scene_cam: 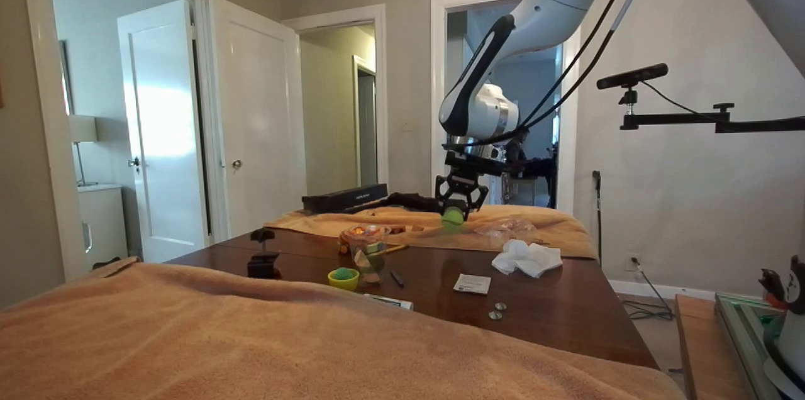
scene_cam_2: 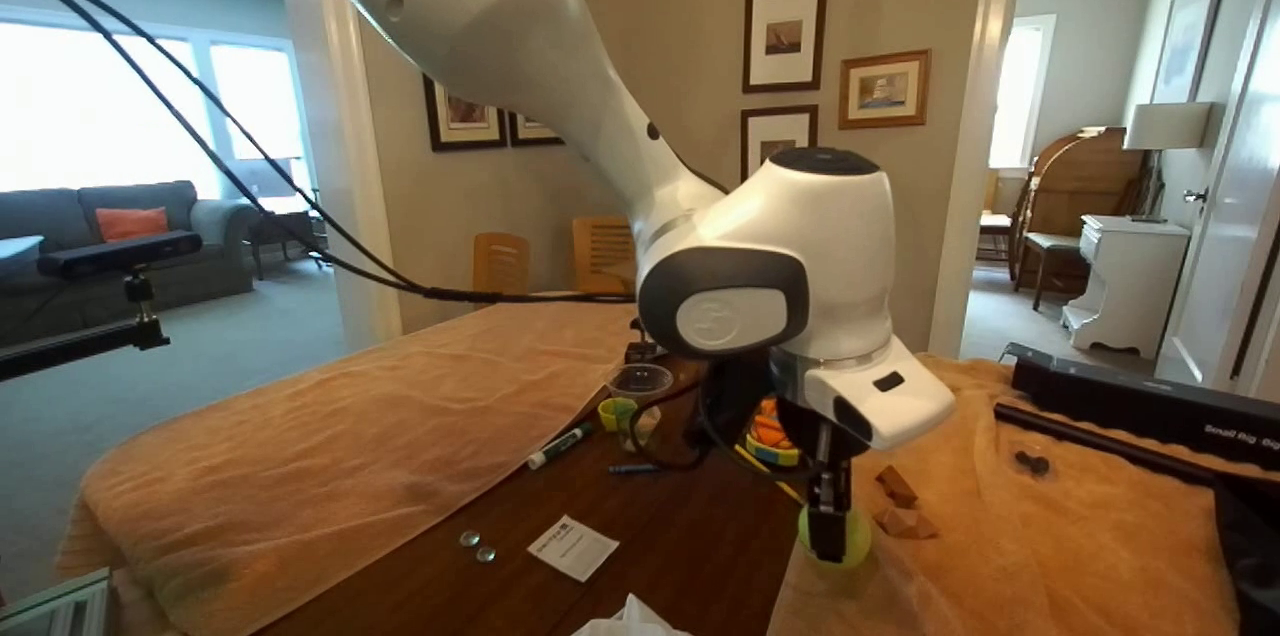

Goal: Move the green ball to the right

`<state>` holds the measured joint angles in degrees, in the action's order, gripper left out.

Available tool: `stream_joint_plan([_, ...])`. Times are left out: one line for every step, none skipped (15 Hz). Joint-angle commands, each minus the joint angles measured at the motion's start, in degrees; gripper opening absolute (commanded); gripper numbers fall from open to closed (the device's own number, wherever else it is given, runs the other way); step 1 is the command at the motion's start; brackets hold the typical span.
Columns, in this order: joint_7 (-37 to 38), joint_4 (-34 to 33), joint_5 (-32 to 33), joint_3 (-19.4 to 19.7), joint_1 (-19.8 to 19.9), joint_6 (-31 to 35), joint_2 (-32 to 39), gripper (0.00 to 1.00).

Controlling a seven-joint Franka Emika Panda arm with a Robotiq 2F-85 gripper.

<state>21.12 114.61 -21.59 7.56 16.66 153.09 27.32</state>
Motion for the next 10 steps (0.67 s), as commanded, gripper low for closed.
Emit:
stream_joint_plan([8.71, -3.51, -3.16, 2.10, -1.64, -2.74, 2.58, 0.39])
stream_joint_plan([11.10, -4.05, -3.57, 2.48, -1.86, -3.58, 3.13, 0.39])
stream_joint_plan([13.77, -4.49, -3.89, 2.92, -2.18, -3.74, 3.74, 0.39])
stream_joint_plan([16.16, -4.90, -4.39, 3.18, -2.37, -3.96, 4.19, 0.39])
stream_joint_plan([18.51, -5.41, -4.91, 3.21, -2.35, -4.30, 4.76, 0.39])
stream_joint_plan([20.85, -5.92, -5.50, 3.14, -2.27, -5.01, 5.20, 0.39])
stream_joint_plan([22.92, -6.40, -6.36, 2.88, -2.06, -5.35, 5.67, 0.39])
stream_joint_plan([25.18, -6.79, -7.02, 2.77, -1.96, -5.51, 6.04, 0.39])
stream_joint_plan([27.11, -7.16, -7.92, 2.47, -1.66, -5.82, 6.42, 0.39])
stream_joint_plan([28.67, -7.53, -8.51, 2.30, -1.52, -5.73, 6.81, 0.39])
